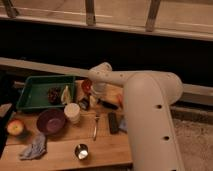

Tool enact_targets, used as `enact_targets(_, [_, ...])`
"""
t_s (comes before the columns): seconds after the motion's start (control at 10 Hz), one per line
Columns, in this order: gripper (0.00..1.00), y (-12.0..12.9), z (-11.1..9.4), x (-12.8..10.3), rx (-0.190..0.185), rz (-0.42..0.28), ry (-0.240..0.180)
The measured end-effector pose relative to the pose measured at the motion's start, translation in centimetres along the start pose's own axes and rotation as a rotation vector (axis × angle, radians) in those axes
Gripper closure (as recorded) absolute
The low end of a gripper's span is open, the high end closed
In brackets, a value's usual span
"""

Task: Place brush in table surface

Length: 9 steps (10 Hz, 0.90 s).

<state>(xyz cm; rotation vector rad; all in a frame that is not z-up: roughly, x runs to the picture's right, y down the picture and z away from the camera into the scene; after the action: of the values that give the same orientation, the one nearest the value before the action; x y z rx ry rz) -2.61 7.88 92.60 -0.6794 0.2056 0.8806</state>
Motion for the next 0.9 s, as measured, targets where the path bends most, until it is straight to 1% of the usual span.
enact_targets(0.2, [0.57,0.2,0.1,0.0,-0.002,-0.012,0.001])
enact_targets(0.3, [0.65,0.4,0.3,0.0,-0.002,-0.021,0.003])
enact_targets(0.4, [0.77,0.7,0.4,0.1,-0.006,-0.032,0.007])
enact_targets(0.6, [0.95,1.2,0.5,0.3,-0.010,-0.045,0.011])
enact_targets(0.7, [1.00,1.5,0.5,0.4,-0.013,-0.054,0.013])
enact_targets(0.9, [1.00,2.0,0.4,0.3,-0.017,-0.067,0.014])
